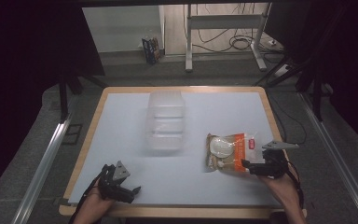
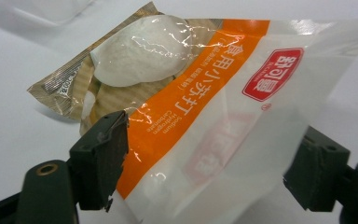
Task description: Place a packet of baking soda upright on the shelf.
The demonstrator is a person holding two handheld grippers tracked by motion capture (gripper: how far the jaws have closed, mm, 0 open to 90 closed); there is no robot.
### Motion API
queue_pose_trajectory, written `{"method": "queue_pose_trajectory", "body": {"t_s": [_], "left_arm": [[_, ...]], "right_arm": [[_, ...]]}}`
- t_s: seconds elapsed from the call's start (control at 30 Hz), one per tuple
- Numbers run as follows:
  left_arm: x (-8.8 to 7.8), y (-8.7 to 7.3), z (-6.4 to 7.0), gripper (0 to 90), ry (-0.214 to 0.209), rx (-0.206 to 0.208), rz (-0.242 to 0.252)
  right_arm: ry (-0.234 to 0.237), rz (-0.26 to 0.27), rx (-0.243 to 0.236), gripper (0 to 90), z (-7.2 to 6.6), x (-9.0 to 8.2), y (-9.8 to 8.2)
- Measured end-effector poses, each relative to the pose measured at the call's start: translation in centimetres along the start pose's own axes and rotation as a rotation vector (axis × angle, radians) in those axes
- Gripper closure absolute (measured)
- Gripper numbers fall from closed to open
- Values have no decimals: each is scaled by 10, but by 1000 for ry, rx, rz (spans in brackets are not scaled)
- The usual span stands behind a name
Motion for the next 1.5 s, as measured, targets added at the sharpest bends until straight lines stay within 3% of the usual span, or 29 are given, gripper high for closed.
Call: {"method": "queue_pose_trajectory", "body": {"t_s": [0.33,0.5,0.53,0.57,0.63,0.67,0.7,1.03,1.33,1.5], "left_arm": [[-1,-1,0,15,4,-3,-5],[-1,-2,0,14,2,-6,-4],[-1,-2,0,14,2,-6,-4],[-1,-2,0,14,1,-6,-4],[-1,-2,0,15,2,-6,-3],[-1,-2,0,14,2,-6,-3],[-1,-2,0,14,1,-6,-2],[-1,-2,0,14,4,-5,-3],[-2,-2,0,14,5,-6,-1],[-2,-2,-1,14,-2,-12,6]], "right_arm": [[39,-38,29,353,1,16,9],[54,-67,30,531,1,27,19],[54,-67,30,531,1,27,19],[52,-72,27,647,0,30,22],[39,-84,24,779,-1,30,24],[39,-84,24,779,-1,30,24],[51,-76,18,880,-2,29,25],[47,-52,-28,887,-14,21,39],[104,-35,-51,887,-26,14,64],[127,-26,-94,888,-37,7,85]]}}
Point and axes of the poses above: each handheld gripper's, and its own axes: x roughly forward along the jaws, y roughly out of its top, z roughly to its right, the point moved 4 cm from there along x, roughly forward along the jaws, and after that the axes turned 4 degrees about x, right-handed, at the moved point
